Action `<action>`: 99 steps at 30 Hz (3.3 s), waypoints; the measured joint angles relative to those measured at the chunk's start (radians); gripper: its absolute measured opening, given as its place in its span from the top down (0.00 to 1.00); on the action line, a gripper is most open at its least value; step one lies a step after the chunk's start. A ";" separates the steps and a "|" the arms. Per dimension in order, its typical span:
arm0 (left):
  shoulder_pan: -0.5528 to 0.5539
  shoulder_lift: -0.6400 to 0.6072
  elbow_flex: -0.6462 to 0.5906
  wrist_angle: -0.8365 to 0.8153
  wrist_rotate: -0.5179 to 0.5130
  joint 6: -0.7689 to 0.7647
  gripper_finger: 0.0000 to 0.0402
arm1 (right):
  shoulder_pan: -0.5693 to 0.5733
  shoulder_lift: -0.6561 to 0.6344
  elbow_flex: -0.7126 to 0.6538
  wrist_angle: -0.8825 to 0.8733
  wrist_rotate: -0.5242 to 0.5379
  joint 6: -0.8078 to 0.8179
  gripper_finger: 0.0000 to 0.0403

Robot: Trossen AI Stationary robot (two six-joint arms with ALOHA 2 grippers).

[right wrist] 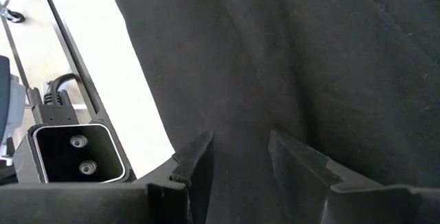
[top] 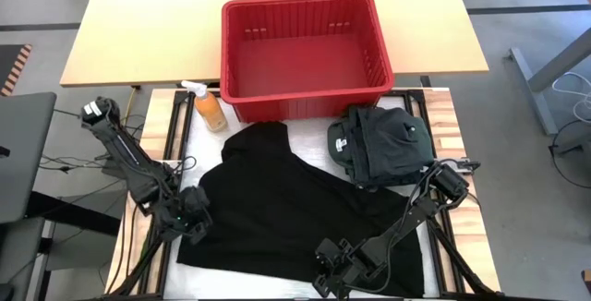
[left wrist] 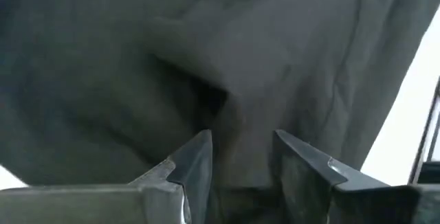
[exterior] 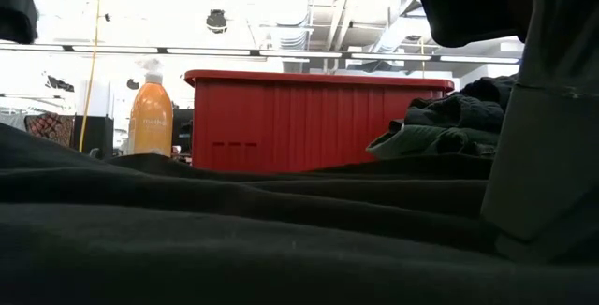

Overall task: Fold Laundry from Bin
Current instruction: Fold the black shirt

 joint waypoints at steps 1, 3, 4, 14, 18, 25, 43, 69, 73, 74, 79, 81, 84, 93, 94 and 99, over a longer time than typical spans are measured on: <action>0.004 0.004 0.000 0.005 -0.005 0.020 0.65 | 0.000 0.000 0.000 0.001 0.000 0.005 0.57; 0.013 0.019 0.000 0.003 -0.003 0.064 0.65 | 0.003 0.000 0.000 0.001 0.000 0.017 0.57; 0.016 0.026 -0.001 -0.003 -0.005 0.079 0.65 | 0.005 0.000 0.000 0.002 0.000 0.017 0.57; 0.057 0.199 -0.002 0.059 0.041 0.150 0.66 | 0.005 0.000 0.000 0.002 -0.002 0.018 0.57; 0.060 0.198 0.004 0.129 0.027 0.226 0.81 | 0.005 0.000 0.000 0.001 -0.003 0.018 0.57; 0.090 0.110 0.102 0.041 -0.138 0.352 0.99 | 0.006 0.000 0.000 0.001 -0.003 0.018 0.57; 0.227 0.143 0.169 -0.155 -0.048 0.416 1.00 | 0.009 -0.034 0.003 -0.002 -0.038 0.037 0.57; 0.104 0.219 0.303 -0.012 0.187 0.537 0.78 | 0.123 -0.285 0.007 -0.579 -0.394 0.152 0.57; 0.047 0.314 0.247 0.095 0.239 0.447 0.80 | 0.109 -0.284 0.002 -0.717 -0.368 0.234 0.57; 0.038 0.344 0.236 0.116 0.261 0.425 0.81 | 0.108 -0.284 0.001 -0.774 -0.368 0.262 0.57; 0.004 0.475 0.228 0.152 0.354 0.389 0.84 | 0.109 -0.284 0.000 -0.853 -0.368 0.159 0.57; -0.004 0.517 0.228 0.151 0.383 0.383 0.85 | 0.100 -0.285 -0.014 -0.838 -0.370 0.099 0.57; -0.013 0.562 0.231 0.149 0.412 0.368 0.87 | 0.079 -0.284 -0.054 -0.800 -0.368 0.012 0.57; -0.029 0.597 0.233 0.142 0.464 0.322 0.88 | 0.031 -0.284 -0.202 -0.526 -0.441 -0.088 0.61; -0.034 0.597 0.232 0.137 0.469 0.311 0.88 | 0.032 -0.284 -0.211 -0.509 -0.441 -0.088 0.62; -0.056 0.598 0.232 0.133 0.468 0.269 0.88 | 0.049 -0.285 -0.241 -0.501 -0.444 -0.081 0.77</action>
